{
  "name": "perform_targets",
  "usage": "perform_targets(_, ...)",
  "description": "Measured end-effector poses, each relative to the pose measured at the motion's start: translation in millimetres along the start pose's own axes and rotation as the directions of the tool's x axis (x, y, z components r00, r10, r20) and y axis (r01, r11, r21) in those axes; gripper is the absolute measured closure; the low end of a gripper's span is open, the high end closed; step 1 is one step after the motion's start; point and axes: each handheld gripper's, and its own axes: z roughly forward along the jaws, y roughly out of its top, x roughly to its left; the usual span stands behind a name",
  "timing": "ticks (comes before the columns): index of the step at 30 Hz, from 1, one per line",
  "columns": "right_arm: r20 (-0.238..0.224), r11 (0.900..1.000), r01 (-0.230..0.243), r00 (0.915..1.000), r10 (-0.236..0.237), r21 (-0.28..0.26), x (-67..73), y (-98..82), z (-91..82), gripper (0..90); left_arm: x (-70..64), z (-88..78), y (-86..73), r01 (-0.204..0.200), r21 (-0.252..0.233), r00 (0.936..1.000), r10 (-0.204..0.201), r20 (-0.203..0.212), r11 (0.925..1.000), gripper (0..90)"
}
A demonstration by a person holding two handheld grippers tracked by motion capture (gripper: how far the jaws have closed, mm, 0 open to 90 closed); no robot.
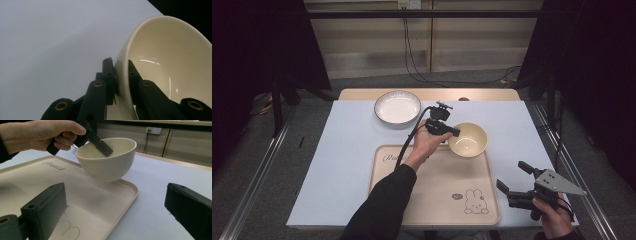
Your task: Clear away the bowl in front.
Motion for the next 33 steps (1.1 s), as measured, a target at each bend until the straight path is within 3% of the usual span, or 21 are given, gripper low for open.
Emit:
perform_targets(4,0.003,1.0,-0.004,1.0,0.004,0.002,-0.3,-0.2,0.0,3.6,-3.0,4.5,0.1,-0.007,0.008,1.0,0.007,-0.005,0.9999,82.8)
perform_targets(8,0.006,1.0,-0.007,1.0,0.007,0.004,-0.1,-0.3,0.4,3.6,-3.7,7.3,-1.6,0.024,0.009,0.9997,-0.024,0.004,0.9997,82.8)
perform_targets(11,-0.003,1.0,0.007,1.0,-0.007,0.0,0.3,0.1,-0.1,3.5,-6.7,12.7,-6.4,0.021,0.019,0.9998,-0.021,-0.007,0.9996,82.7)
perform_targets(12,0.001,1.0,0.006,1.0,-0.006,0.002,0.6,0.0,-0.1,3.5,-6.0,14.5,-8.4,-0.002,0.045,1.0,0.002,-0.01,0.999,82.7)
perform_targets(13,-0.001,1.0,0.004,1.0,-0.004,0.003,0.8,0.0,0.0,3.5,-8.0,18.3,-10.0,0.021,0.037,0.9998,-0.02,-0.005,0.9991,82.8)
perform_targets(15,-0.005,1.0,0.007,1.0,-0.007,0.003,0.9,0.3,0.0,3.5,-6.9,22.6,-11.2,0.0,0.059,1.0,0.0,-0.002,0.9983,82.7)
perform_targets(23,-0.006,1.0,0.004,1.0,-0.004,0.002,0.6,-0.1,0.9,3.4,-7.2,33.7,-14.5,0.001,0.066,1.0,-0.001,-0.005,0.9978,82.6)
perform_targets(25,-0.01,1.0,0.006,0.9999,-0.006,0.003,0.9,-0.1,0.7,3.4,-6.1,37.0,-16.2,0.017,0.054,0.9997,-0.018,0.015,0.9984,82.7)
perform_targets(26,-0.011,1.0,0.004,0.9999,-0.004,0.004,1.3,-0.2,0.9,3.4,-7.4,38.9,-17.0,0.046,0.04,0.9988,-0.047,0.012,0.9981,82.7)
perform_targets(27,-0.012,1.0,0.003,0.9999,-0.003,0.006,1.6,-0.3,1.2,3.4,-6.7,38.2,-17.1,0.01,0.051,0.9999,-0.011,0.006,0.9986,82.8)
perform_targets(28,-0.015,1.0,0.004,0.9999,-0.004,0.004,1.6,-0.3,1.5,3.4,-9.2,39.0,-17.1,0.02,0.039,0.9998,-0.02,-0.002,0.999,82.8)
perform_targets(33,-0.022,1.0,0.007,0.9997,-0.007,0.004,1.9,0.0,1.1,3.2,-11.3,40.0,-16.8,-0.009,0.045,0.9997,0.01,-0.023,0.9989,82.8)
